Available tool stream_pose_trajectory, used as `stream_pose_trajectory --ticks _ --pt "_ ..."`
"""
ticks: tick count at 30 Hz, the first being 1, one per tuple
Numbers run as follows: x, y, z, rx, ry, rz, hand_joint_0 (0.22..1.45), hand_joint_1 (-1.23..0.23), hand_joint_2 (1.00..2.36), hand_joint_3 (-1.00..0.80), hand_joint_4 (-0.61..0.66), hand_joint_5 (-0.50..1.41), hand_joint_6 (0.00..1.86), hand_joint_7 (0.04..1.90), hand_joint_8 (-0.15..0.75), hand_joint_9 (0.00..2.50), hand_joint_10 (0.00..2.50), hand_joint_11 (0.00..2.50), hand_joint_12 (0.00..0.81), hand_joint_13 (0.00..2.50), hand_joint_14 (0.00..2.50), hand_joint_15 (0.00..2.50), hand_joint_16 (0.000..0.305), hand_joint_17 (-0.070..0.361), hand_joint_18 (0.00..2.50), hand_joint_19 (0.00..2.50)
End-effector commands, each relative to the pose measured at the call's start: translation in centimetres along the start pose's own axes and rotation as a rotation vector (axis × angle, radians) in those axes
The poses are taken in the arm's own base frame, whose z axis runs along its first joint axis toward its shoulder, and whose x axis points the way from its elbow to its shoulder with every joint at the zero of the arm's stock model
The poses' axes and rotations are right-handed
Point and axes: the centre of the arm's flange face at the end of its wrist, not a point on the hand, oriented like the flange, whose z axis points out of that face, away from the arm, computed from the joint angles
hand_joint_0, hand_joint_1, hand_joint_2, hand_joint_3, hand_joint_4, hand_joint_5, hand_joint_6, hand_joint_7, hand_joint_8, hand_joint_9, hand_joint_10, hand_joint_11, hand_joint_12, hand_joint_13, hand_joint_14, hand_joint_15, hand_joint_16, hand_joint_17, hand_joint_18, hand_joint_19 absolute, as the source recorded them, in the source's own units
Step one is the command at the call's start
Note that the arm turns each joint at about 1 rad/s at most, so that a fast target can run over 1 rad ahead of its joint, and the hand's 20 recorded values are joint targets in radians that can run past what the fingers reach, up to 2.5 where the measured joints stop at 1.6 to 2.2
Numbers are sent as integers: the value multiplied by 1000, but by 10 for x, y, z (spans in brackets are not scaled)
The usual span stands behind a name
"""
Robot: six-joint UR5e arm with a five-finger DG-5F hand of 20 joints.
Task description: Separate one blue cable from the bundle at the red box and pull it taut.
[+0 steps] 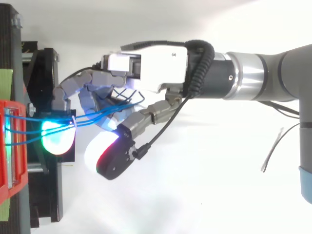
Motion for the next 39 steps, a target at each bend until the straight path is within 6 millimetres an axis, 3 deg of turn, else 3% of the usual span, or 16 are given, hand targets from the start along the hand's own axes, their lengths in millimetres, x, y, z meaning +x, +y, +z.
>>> stream_pose_trajectory --ticks 1,7,12,22,23,27,39 --pt "-9 4 -1 2 -3 -6 463 -544 1000 -500 280 -239 596 952 361 254 2500 864 399 877 2500 881 57 127 1288 1706" --pt "-14 3 -2 1 -7 -8 501 -524 1000 -500 278 -221 606 944 334 380 2500 1067 385 974 2500 843 59 132 1352 1652" --pt "-24 1 -4 4 -20 -5 521 -520 1000 -500 270 -211 619 935 330 474 2500 1250 416 1120 2500 885 63 142 1337 1250" --pt "-34 -1 -6 5 -32 -7 553 -554 1000 -500 284 -178 586 1039 368 865 2500 1681 490 1574 2500 889 70 158 1876 1160" --pt "-35 -1 -6 5 -34 -8 554 -557 1000 -500 284 -174 582 1049 370 907 2500 1733 497 1610 2500 912 211 158 1963 1165" --pt "-42 -2 -8 12 -33 -11 560 -564 1001 -500 293 -160 562 1106 385 1096 2500 1938 521 1742 2500 898 213 160 2227 1189" --pt "-42 -1 -9 2 7 -9 572 -561 1001 -483 278 -152 592 1091 396 1287 2500 2120 563 1875 2500 956 224 168 2459 1093"
